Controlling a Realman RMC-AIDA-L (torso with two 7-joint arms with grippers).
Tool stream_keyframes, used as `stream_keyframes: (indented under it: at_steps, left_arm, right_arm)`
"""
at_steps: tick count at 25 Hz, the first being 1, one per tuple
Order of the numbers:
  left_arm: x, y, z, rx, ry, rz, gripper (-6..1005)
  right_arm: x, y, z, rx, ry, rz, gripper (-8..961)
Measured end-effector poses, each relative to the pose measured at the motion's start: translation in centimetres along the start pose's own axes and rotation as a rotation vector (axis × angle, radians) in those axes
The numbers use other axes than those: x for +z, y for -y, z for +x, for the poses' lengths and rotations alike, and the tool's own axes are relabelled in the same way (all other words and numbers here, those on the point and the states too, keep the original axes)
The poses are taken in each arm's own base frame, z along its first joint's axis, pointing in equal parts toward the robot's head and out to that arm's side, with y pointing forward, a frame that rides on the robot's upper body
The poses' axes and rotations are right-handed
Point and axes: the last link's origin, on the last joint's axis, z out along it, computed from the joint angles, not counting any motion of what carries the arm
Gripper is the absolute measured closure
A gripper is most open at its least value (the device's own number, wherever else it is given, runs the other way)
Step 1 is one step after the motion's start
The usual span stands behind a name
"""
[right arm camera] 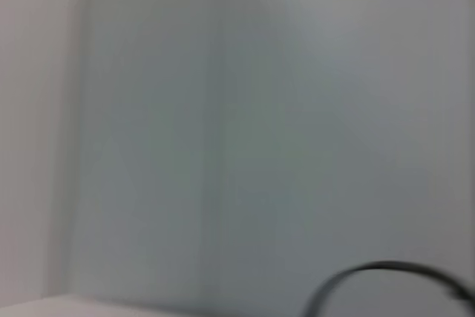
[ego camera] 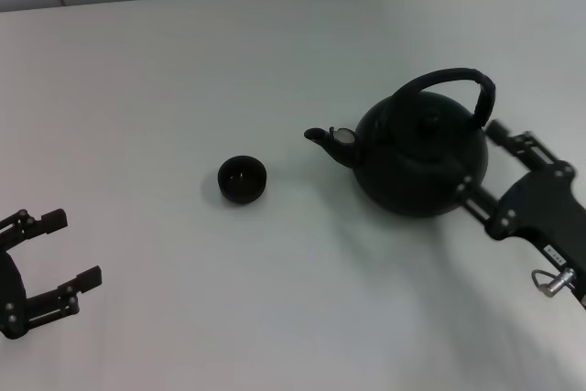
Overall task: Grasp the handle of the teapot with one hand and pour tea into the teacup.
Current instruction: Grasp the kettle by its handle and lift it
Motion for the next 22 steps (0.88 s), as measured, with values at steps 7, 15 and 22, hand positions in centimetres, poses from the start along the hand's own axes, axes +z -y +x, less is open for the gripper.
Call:
stream_keyframes:
  at_steps: [7,15,22]
  left_arm:
    - [-0.1,-0.1,-0.1,-0.004,0.0,0.005,186]
    - [-0.2,0.0,-0.1,-0.006,-0.003,0.015,186]
    - [-0.1,0.1,0.1,-0.009,-0.021,0.033,186]
  right_arm:
    - [-0.4,-1.6,1.1,-0.082,-0.02,0.392,274]
    - [0.7,-1.1,1.3,-0.103,-0.045,0.387,273]
    - [1.9,-0.5,1.5,-0.105,-0.059,0.383,273]
